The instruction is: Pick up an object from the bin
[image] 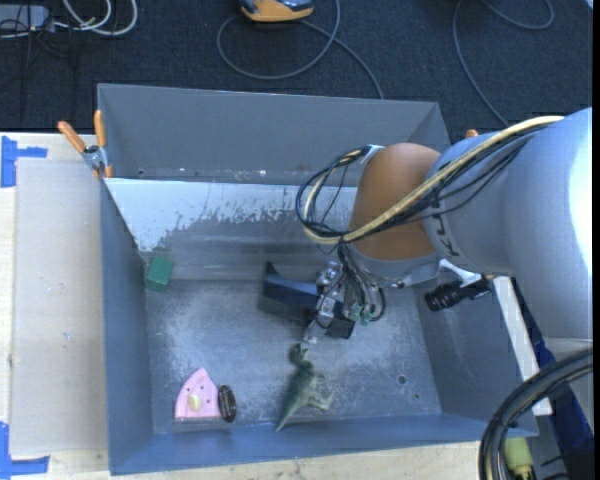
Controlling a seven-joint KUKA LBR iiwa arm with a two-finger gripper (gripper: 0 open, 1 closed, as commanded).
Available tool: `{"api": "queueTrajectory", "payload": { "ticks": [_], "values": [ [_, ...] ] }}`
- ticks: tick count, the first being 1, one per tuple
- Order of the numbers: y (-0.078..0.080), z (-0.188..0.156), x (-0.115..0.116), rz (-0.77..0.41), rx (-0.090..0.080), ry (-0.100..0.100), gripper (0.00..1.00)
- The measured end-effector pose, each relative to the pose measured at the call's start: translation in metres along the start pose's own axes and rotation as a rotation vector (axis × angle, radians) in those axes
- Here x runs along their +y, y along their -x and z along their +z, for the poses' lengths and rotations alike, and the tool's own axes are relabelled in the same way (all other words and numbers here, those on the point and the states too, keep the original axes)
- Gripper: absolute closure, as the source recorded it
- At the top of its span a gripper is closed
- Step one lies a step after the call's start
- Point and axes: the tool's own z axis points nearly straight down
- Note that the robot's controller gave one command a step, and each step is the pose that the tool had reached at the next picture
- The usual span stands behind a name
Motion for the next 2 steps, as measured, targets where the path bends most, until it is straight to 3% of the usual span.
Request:
{"api": "queueTrajectory", "payload": {
  "ticks": [2],
  "values": [
    [-0.002,-0.024,-0.001,-0.001,0.005,-0.002,1.00]
  ]
}}
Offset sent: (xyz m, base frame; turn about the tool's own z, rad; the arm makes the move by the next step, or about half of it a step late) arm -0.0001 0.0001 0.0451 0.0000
